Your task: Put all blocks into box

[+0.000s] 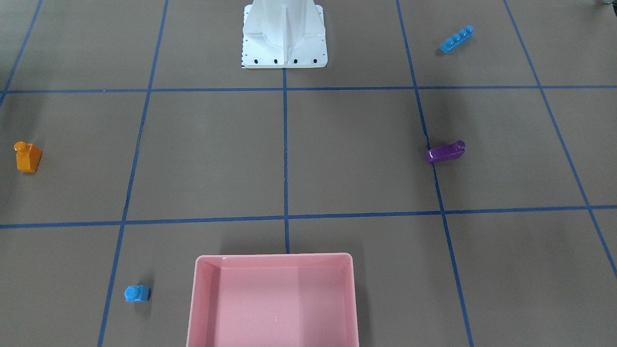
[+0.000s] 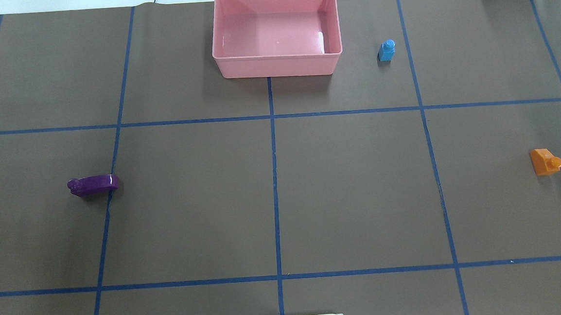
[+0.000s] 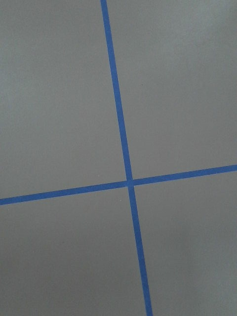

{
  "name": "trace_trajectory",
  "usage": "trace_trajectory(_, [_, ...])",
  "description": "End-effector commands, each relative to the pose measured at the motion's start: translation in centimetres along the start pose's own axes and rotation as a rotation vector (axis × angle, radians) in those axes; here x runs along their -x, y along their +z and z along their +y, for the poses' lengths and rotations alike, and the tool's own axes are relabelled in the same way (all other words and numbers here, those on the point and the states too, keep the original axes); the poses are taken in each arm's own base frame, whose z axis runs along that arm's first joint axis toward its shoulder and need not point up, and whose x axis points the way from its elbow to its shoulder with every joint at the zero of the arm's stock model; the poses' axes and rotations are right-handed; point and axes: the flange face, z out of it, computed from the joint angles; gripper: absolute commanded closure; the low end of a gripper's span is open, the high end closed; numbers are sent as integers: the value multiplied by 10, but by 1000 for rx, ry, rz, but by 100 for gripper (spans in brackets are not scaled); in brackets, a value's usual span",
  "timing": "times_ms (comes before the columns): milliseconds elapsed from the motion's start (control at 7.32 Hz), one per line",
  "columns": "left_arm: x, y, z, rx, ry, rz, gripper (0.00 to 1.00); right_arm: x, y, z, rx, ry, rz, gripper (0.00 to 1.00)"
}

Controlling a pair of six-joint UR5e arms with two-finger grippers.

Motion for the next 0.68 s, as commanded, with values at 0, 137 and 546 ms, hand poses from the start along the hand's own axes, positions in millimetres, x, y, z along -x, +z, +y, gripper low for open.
trace_trajectory(0, [0, 0, 1, -1, 4, -1, 0, 6, -6, -4, -14, -17, 2, 0])
trace_trajectory(137, [-3, -3, -3, -4, 8, -1, 0, 14, -13, -9, -29, -31, -2, 0])
trace_trajectory(546, [-44, -32, -25, -114, 144, -13, 0, 96, -54, -60, -109, -143, 5, 0])
